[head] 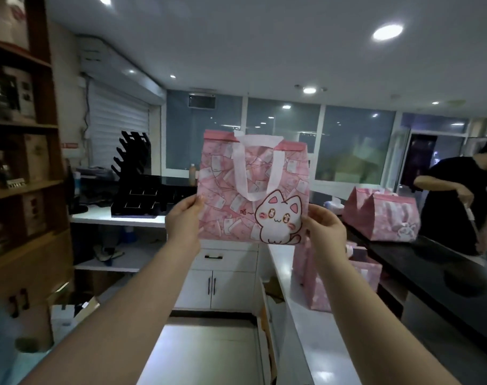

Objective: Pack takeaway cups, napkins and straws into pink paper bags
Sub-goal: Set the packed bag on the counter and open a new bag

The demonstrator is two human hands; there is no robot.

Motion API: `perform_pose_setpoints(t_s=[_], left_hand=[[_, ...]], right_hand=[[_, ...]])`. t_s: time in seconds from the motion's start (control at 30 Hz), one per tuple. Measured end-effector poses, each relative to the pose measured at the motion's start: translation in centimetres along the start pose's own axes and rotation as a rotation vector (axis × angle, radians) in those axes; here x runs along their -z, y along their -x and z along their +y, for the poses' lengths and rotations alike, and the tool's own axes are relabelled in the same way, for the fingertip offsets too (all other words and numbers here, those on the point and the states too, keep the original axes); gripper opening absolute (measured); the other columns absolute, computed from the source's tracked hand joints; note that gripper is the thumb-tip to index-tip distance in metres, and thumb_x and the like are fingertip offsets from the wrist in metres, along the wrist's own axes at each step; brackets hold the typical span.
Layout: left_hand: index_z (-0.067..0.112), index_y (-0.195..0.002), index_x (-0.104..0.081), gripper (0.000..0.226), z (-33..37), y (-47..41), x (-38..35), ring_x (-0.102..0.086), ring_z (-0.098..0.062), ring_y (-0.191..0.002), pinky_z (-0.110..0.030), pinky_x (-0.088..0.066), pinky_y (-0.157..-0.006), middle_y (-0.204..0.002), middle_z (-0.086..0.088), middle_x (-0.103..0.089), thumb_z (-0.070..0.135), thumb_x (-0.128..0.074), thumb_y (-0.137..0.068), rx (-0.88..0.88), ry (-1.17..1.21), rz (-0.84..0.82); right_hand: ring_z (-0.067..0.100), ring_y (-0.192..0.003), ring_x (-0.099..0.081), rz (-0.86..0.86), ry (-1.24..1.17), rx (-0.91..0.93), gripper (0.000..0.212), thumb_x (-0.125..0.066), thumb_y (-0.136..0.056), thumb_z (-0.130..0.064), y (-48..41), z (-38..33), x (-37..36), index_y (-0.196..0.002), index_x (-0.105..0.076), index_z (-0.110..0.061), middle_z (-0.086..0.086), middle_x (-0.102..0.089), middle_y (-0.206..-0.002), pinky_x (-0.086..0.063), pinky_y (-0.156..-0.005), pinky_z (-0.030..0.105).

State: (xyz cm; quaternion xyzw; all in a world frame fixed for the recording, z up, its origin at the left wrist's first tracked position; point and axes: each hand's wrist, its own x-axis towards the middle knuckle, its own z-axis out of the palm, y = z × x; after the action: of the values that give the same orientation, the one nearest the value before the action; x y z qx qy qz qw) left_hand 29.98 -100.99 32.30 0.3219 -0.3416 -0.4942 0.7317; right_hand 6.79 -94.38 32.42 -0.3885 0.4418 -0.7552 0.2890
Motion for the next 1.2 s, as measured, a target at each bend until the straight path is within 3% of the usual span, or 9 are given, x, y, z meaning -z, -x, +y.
perform_pose_setpoints(t_s=[0.1,0.33,0.47,0.53,0.67,0.77,0.9,1.03,1.2], left_hand=[[0.027,-0.088,-0.072,0.013,-1.2,-5.2,-2.3,-0.071,-0.019,-0.092,-0.04,-0.059,-0.081,-0.097,-0.001,-0.075,0.015,-0.071,-0.088,-0.035,0.01,0.01],[0.029,-0.09,-0.072,0.013,-8.9,-15.6,-2.9,-0.069,-0.023,-0.1,-0.04,-0.058,-0.081,-0.105,-0.003,-0.073,0.016,-0.073,-0.086,0.021,0.023,0.069],[0.03,-0.084,-0.075,0.015,-13.5,-22.3,-4.2,-0.067,-0.025,-0.105,-0.046,-0.055,-0.09,-0.107,-0.003,-0.073,0.016,-0.073,-0.085,0.064,0.04,0.039],[0.032,-0.077,-0.076,0.019,-15.3,-26.0,-5.4,-0.068,-0.024,-0.102,-0.045,-0.056,-0.088,-0.105,-0.003,-0.073,0.015,-0.074,-0.085,0.088,0.061,-0.003],[0.027,-0.086,-0.074,0.014,-17.8,-33.7,-9.1,-0.069,-0.021,-0.096,-0.04,-0.058,-0.081,-0.103,-0.003,-0.074,0.013,-0.074,-0.084,0.135,0.082,-0.072],[0.029,-0.088,-0.074,0.014,-19.1,-39.2,-12.5,-0.069,-0.013,-0.091,-0.034,-0.058,-0.075,-0.097,0.005,-0.074,0.015,-0.074,-0.084,0.128,0.068,-0.153],[0.033,-0.083,-0.073,0.019,-23.0,-43.4,-16.9,-0.071,-0.009,-0.083,-0.028,-0.057,-0.065,-0.088,0.01,-0.075,0.014,-0.072,-0.086,0.157,0.08,-0.255],[0.029,-0.079,-0.075,0.02,-28.5,-44.4,-21.4,-0.071,-0.02,-0.093,-0.038,-0.058,-0.08,-0.099,-0.002,-0.075,0.01,-0.072,-0.085,0.274,0.093,-0.312],[0.03,-0.074,-0.076,0.024,-34.6,-43.9,-29.2,-0.071,-0.021,-0.092,-0.037,-0.058,-0.078,-0.091,0.004,-0.076,0.008,-0.073,-0.084,0.392,0.125,-0.401]], right_hand=[[0.018,-0.087,-0.072,-0.042,-0.01,0.039,0.018,-0.064,-0.088,-0.001,-6.6,1.1,-1.8,-0.1,-0.069,-0.013,0.002,-0.075,-0.093,-0.061,-0.07,0.033],[0.016,-0.08,-0.072,-0.061,-0.027,-0.005,0.016,-0.061,-0.09,-0.003,-16.1,9.4,-5.4,-0.101,-0.069,-0.011,0.002,-0.075,-0.091,-0.055,-0.057,0.02],[0.022,-0.082,-0.073,-0.016,-0.037,0.005,0.015,-0.06,-0.091,-0.005,-21.0,13.6,-7.2,-0.104,-0.067,-0.009,0.007,-0.074,-0.095,-0.056,-0.058,0.026],[0.026,-0.086,-0.072,0.02,-0.038,0.022,0.014,-0.06,-0.092,-0.006,-23.8,15.1,-8.2,-0.102,-0.068,-0.01,0.008,-0.074,-0.096,-0.057,-0.062,0.032],[0.031,-0.093,-0.07,0.1,0.003,0.056,0.013,-0.062,-0.092,-0.007,-29.8,16.4,-10.5,-0.103,-0.069,-0.011,0.009,-0.074,-0.097,-0.058,-0.077,0.047],[0.026,-0.086,-0.072,0.163,0.059,0.117,0.016,-0.065,-0.089,-0.004,-34.1,16.6,-11.3,-0.092,-0.071,-0.019,0.004,-0.075,-0.088,-0.06,-0.071,0.045],[0.024,-0.082,-0.073,0.271,0.16,0.175,0.021,-0.07,-0.085,-0.005,-38.0,17.7,-10.0,-0.084,-0.072,-0.026,0.003,-0.075,-0.086,-0.06,-0.066,0.04],[0.025,-0.08,-0.073,0.357,0.269,0.187,0.02,-0.07,-0.084,-0.004,-40.9,18.9,-6.2,-0.091,-0.071,-0.023,0.003,-0.074,-0.085,-0.06,-0.06,0.038],[0.028,-0.088,-0.071,0.457,0.357,0.205,0.02,-0.071,-0.084,-0.005,-44.8,19.0,0.4,-0.095,-0.07,-0.022,0.007,-0.071,-0.097,-0.061,-0.068,0.045]])
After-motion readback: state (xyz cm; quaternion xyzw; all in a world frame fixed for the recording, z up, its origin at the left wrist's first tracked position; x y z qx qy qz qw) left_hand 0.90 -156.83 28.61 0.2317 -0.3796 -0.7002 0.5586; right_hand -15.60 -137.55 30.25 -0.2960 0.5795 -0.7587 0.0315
